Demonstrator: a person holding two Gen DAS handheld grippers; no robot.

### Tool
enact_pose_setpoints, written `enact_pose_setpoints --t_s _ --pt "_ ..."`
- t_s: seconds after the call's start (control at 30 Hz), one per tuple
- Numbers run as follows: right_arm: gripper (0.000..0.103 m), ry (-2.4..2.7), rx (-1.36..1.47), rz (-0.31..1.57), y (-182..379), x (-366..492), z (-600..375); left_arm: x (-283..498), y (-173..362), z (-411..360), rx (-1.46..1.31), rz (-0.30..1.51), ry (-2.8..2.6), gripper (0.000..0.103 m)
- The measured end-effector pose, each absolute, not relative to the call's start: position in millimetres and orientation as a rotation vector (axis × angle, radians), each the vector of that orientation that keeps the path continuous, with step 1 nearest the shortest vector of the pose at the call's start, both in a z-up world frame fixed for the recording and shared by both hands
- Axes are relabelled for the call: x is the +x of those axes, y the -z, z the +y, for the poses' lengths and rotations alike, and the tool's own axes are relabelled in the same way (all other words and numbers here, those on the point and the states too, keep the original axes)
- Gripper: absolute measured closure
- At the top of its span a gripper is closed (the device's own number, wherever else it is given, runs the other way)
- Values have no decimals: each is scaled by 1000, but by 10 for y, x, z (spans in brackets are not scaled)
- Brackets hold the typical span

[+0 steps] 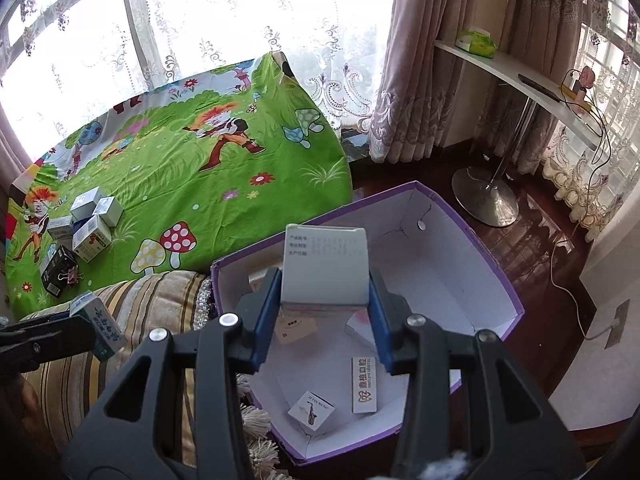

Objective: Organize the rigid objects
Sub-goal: 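Carry the teal box and white box over the purple box and open both tools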

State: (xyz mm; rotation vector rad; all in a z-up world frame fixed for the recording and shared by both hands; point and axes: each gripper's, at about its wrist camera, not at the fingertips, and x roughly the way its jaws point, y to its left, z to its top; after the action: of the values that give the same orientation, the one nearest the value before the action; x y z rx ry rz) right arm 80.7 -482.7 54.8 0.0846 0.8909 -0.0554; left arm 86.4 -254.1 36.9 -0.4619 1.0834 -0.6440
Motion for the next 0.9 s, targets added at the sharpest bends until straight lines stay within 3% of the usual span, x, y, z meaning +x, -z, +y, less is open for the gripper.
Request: enact_pose_setpoints --t_s 0.43,0.6,0.73,0.9 --pt "57 117 86 859 -607 759 -5029 823 -347 -3033 -386 1122 768 28" --pt "56 122 91 858 -618 768 -5039 831 -313 -3080 -369 1149 775 21" --pt "48 122 107 858 -616 770 -5052 846 -297 -3050 -381 1153 773 21" --pt "48 115 108 861 -623 767 -5038 840 -308 -3019 -388 1147 769 21"
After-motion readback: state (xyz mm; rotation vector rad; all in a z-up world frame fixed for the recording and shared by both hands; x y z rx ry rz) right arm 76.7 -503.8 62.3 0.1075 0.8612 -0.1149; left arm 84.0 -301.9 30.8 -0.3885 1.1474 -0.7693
